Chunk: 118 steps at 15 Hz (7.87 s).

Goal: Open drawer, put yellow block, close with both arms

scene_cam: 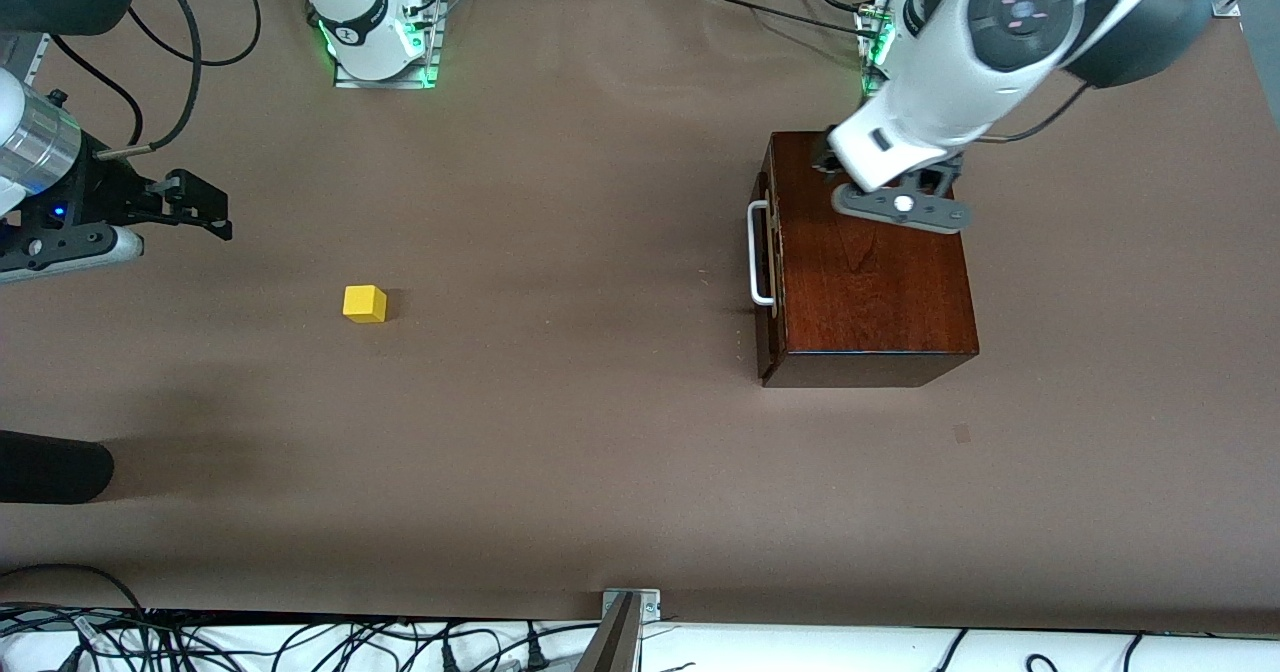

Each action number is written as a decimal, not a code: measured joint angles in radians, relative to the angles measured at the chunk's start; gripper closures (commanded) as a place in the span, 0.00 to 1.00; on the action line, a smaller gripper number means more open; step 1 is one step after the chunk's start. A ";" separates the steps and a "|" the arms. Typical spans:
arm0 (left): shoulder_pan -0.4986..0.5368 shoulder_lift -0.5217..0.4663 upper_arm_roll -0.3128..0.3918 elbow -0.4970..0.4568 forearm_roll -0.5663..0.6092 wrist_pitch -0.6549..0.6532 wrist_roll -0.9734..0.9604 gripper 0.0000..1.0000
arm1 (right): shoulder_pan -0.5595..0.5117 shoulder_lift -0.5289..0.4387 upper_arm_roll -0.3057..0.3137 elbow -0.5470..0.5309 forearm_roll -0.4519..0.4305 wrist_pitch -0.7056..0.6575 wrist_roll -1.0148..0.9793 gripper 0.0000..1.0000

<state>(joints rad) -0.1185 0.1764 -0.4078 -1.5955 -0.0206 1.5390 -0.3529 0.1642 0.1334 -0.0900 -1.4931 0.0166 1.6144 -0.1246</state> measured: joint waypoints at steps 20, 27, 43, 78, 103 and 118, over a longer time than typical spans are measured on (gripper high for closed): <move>-0.268 0.368 -0.007 0.024 0.256 0.189 -0.402 0.00 | -0.003 0.003 -0.007 0.023 0.000 0.007 0.000 0.00; -0.300 0.401 -0.007 -0.020 0.329 0.227 -0.470 0.00 | -0.026 0.014 -0.020 0.027 0.014 0.053 -0.001 0.00; -0.398 0.418 0.017 -0.041 0.362 0.424 -0.641 0.00 | -0.005 0.128 -0.006 -0.082 0.018 0.133 -0.046 0.00; -0.318 0.287 -0.003 0.277 0.267 0.048 -0.448 0.00 | 0.021 0.286 0.011 -0.648 0.028 0.822 0.094 0.92; 0.043 -0.145 0.417 -0.013 0.038 0.072 0.301 0.00 | 0.370 0.316 0.468 0.094 -0.148 0.303 -0.038 1.00; 0.039 -0.145 0.417 -0.013 0.038 0.072 0.303 0.00 | 0.603 0.651 0.456 0.341 -0.396 0.367 -0.229 1.00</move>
<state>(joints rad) -0.0792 0.0313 0.0089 -1.6090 0.0172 1.6109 -0.0497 0.7674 0.7841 0.3662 -1.1517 -0.3799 1.9813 -0.3537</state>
